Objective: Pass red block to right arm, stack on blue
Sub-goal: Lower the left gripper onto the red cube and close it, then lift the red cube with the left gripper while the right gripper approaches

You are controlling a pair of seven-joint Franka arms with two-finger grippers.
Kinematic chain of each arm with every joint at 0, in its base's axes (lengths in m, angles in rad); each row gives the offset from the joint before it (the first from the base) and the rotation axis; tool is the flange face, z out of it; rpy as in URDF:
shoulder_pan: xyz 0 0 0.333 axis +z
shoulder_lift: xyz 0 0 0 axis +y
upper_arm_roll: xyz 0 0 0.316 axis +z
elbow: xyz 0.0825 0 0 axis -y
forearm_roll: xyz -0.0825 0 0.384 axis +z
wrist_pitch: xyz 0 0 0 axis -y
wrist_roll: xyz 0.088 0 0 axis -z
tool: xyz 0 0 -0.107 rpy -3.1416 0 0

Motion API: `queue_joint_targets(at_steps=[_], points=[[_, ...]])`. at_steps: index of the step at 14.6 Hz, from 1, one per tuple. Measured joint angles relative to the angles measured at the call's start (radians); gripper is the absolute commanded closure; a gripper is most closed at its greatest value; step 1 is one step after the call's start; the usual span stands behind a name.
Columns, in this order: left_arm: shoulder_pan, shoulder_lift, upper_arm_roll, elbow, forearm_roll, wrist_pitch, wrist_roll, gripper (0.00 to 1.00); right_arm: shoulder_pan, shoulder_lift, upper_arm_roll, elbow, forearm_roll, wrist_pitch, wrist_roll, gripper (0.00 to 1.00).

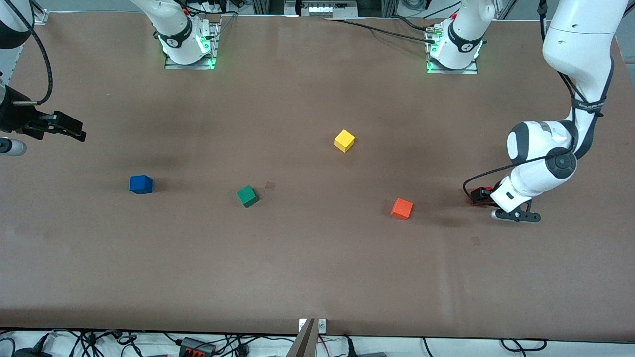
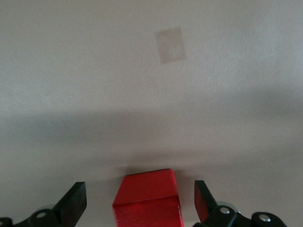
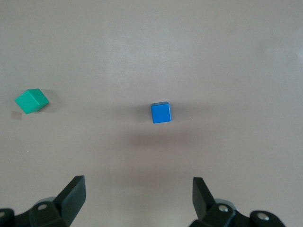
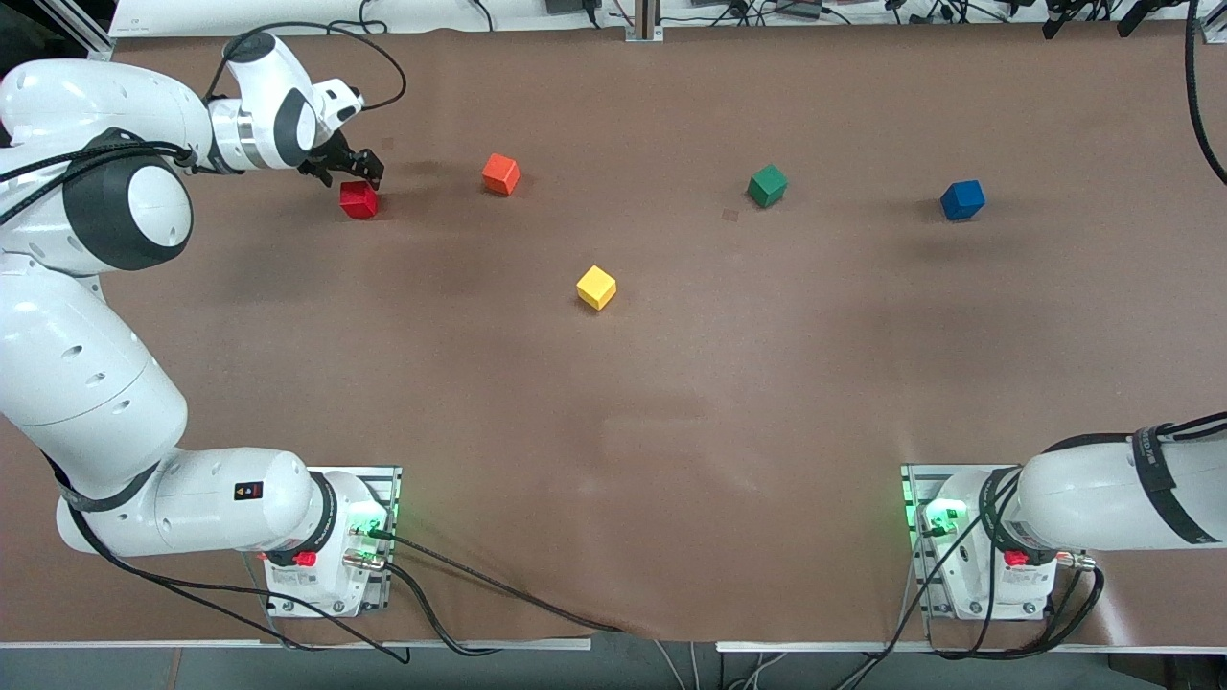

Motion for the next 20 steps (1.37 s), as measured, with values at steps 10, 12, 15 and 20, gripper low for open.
queue_joint_targets(at_steps=[10, 12, 15, 20], points=[[0.011, 0.003, -0.001, -0.035, 0.000, 0.026, -0.031, 0.42, 0.011, 0.016, 0.012, -0.003, 0.001, -0.001, 0.000, 0.00], [0.011, 0.004, -0.002, -0.035, 0.000, 0.026, -0.032, 0.57, 0.054, 0.060, 0.016, -0.006, 0.002, 0.001, -0.001, 0.00], [0.013, 0.003, -0.003, -0.035, 0.000, 0.026, -0.033, 0.79, 0.164, 0.098, 0.022, 0.001, 0.003, 0.009, 0.000, 0.00], [0.015, -0.001, -0.008, -0.025, 0.000, 0.005, -0.033, 0.89, 0.345, 0.085, 0.027, 0.030, 0.033, -0.009, 0.017, 0.00]])
